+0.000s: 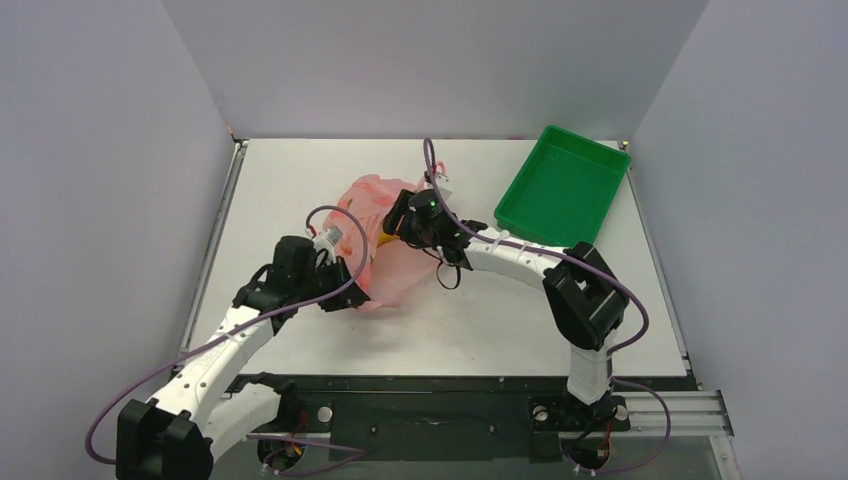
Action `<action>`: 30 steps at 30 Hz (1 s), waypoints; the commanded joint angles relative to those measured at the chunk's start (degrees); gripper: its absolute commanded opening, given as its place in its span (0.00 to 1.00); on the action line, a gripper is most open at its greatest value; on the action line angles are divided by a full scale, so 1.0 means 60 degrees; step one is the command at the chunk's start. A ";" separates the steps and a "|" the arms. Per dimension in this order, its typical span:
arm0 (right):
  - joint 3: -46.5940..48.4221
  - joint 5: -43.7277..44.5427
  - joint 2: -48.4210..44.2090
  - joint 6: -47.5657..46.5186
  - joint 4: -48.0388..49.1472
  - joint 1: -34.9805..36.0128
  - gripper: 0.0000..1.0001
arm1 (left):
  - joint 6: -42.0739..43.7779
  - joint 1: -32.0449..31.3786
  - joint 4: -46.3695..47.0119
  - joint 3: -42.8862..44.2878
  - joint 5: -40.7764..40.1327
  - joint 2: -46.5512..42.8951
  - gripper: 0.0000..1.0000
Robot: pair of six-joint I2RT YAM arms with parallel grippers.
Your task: Take the fake fruits out of the plastic bag
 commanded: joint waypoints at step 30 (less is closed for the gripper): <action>0.1387 -0.0310 0.2769 0.4175 0.2144 -0.0104 0.41 | -0.0457 -0.0086 0.0374 0.1032 -0.0345 -0.0532 0.41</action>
